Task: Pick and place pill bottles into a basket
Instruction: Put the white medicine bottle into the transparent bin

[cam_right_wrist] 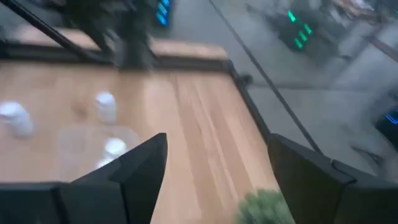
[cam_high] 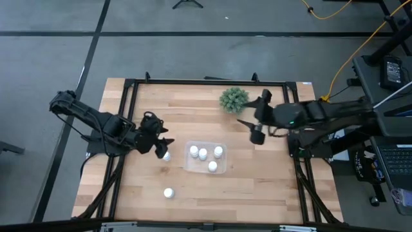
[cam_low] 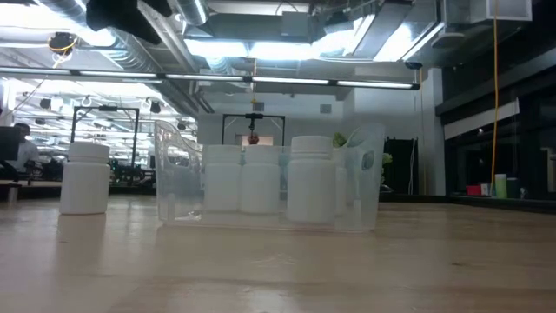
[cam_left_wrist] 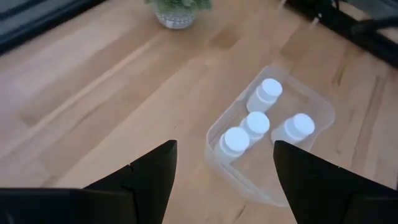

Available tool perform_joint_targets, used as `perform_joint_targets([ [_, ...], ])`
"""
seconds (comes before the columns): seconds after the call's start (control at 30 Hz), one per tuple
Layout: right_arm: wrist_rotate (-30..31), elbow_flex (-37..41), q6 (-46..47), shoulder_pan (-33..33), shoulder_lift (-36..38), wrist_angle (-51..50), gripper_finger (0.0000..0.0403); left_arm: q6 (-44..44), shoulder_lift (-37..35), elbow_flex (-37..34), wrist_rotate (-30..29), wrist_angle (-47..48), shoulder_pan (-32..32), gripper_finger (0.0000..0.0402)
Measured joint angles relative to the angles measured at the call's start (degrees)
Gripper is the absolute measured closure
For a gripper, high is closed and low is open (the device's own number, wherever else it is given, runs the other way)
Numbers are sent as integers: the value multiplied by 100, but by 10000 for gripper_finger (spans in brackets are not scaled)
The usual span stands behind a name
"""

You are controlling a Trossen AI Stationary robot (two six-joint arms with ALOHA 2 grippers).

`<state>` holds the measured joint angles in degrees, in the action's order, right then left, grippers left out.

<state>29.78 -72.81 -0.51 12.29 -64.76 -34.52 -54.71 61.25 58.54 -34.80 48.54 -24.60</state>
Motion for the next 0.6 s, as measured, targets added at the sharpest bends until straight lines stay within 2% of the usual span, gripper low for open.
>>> perform_joint_targets([
  [0.1, -283, 595, -168, -129, 555, 665, 124, -536, -1, 0, 57, 169, -95, 142],
  [0.23, -310, 870, -189, -326, 921, 684, 124, -1127, 14, 0, 217, 561, -255, 142],
  [0.43, -936, 908, -648, -643, 987, 652, 124, -1969, 75, -20, 617, 1439, -488, 142],
  [0.6, -1058, 910, -726, -900, 831, 730, 124, -2730, 77, -477, 1088, 1446, -527, 136],
])
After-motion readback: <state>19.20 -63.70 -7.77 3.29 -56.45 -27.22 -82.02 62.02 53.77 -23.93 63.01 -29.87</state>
